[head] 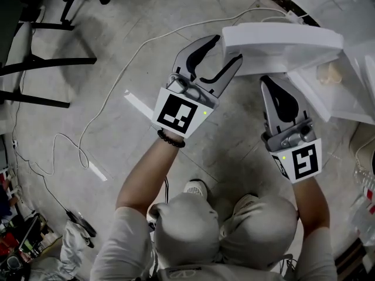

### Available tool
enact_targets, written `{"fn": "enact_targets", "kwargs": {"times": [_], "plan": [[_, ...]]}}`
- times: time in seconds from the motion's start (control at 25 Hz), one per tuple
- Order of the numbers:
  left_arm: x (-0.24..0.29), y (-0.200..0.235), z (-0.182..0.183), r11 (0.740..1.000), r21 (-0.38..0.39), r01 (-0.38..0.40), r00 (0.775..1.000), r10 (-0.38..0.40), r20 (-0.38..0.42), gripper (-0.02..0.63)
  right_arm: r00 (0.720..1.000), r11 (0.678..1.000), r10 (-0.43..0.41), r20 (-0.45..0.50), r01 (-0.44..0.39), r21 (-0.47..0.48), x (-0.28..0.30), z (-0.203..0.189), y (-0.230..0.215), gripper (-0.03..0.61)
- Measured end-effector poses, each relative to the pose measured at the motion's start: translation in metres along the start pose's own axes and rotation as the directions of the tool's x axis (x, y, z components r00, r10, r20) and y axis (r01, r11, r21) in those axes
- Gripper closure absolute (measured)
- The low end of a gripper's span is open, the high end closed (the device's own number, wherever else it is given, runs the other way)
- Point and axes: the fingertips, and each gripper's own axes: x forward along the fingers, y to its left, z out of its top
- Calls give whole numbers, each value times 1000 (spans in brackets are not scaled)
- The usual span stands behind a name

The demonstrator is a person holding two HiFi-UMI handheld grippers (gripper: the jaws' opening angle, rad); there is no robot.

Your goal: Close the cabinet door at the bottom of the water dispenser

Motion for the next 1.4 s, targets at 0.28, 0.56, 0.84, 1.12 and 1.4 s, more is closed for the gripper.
{"fn": "enact_targets", "kwargs": {"times": [0.28,0.56,0.84,1.12,1.4], "plan": [[8,1,-2,1000,21,1,1000,-1,16,400,1000,1000,-8,-8,8,-1,-4,-6,1,563],[7,-6,0,1000,27,9,1000,-10,29,414,1000,1000,-26,-18,26,8,-9,-17,-3,563],[-10,-37,2,999,31,38,999,-39,18,420,998,1000,-13,-59,13,-5,-26,-37,5,563],[-28,-70,1,998,-19,55,998,-56,-4,433,991,998,-56,-125,57,7,-59,-72,7,563],[-37,-95,1,995,-44,94,996,-94,3,437,988,996,-73,-137,78,31,-78,-88,13,563]]}}
